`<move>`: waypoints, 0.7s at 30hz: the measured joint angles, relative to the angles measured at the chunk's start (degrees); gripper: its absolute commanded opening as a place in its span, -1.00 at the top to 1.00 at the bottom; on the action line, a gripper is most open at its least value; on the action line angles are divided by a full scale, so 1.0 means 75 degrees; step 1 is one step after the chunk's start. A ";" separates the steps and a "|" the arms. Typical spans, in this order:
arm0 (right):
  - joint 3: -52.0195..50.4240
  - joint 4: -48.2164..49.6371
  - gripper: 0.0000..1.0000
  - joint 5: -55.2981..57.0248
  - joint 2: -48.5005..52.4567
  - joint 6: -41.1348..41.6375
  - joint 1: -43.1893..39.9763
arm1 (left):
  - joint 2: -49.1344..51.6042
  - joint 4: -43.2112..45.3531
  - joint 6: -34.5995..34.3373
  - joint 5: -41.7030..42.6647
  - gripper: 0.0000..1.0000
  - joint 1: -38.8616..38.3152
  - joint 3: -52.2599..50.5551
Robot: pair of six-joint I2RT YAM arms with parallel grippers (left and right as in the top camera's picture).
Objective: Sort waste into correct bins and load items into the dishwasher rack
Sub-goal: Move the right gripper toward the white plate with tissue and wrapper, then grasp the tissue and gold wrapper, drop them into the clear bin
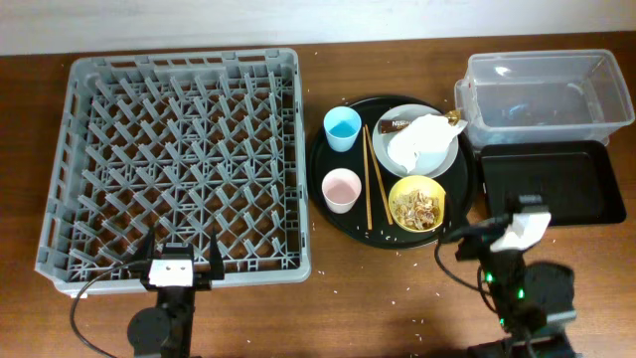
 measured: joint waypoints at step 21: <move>0.9151 -0.3617 -0.73 0.0490 1.3222 0.5523 0.0020 | -0.0020 -0.0026 0.0009 -0.0035 -0.98 0.0006 0.0012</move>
